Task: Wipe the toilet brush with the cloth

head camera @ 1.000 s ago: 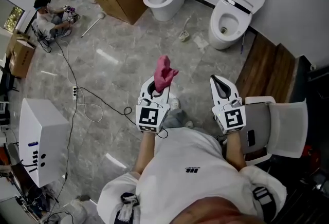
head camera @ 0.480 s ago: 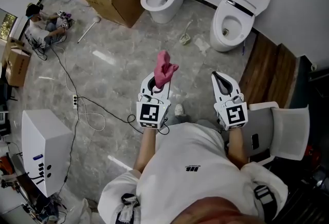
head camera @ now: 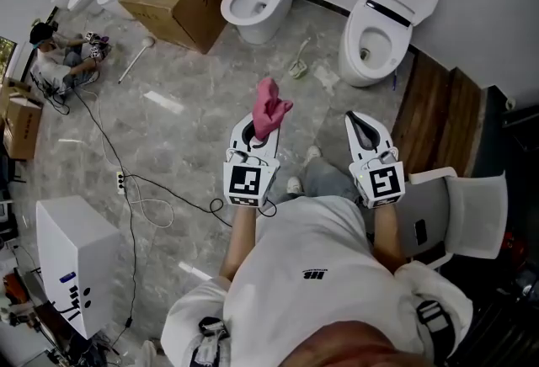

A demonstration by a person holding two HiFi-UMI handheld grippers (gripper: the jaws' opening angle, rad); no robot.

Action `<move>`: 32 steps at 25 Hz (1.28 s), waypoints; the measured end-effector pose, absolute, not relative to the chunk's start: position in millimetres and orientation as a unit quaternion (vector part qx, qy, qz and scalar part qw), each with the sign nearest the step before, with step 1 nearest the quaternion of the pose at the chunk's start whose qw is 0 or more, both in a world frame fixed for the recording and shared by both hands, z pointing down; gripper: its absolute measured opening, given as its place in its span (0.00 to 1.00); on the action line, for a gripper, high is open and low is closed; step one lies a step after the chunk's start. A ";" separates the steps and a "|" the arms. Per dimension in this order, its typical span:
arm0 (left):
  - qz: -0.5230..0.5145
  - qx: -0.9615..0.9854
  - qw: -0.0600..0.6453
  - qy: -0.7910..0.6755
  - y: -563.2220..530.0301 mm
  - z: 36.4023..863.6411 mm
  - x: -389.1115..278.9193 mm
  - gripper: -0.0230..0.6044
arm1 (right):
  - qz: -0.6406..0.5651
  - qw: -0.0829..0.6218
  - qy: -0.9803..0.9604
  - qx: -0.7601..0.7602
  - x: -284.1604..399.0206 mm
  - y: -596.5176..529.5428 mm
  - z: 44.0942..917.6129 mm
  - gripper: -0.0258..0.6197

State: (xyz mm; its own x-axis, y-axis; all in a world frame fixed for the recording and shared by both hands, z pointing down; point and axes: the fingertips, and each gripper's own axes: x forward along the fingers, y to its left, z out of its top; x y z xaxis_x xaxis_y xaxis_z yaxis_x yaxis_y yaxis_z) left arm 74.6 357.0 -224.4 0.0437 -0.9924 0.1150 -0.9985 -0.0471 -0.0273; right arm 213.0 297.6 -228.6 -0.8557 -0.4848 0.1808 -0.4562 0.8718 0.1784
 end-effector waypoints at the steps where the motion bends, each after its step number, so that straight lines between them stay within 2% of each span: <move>1: 0.050 0.722 0.030 -0.690 351.7 -223.2 72.1 0.16 | -0.066 0.109 -0.961 0.244 210.3 292.0 -227.5 0.04; 20: 0.070 0.715 0.074 -0.692 155.0 -196.6 18.4 0.16 | -0.028 0.129 -0.970 0.206 141.5 89.7 -203.7 0.04; 32: 0.087 0.711 0.116 -0.688 42.0 -138.2 -22.1 0.16 | 0.010 0.163 -0.967 0.195 103.2 -23.7 -137.5 0.04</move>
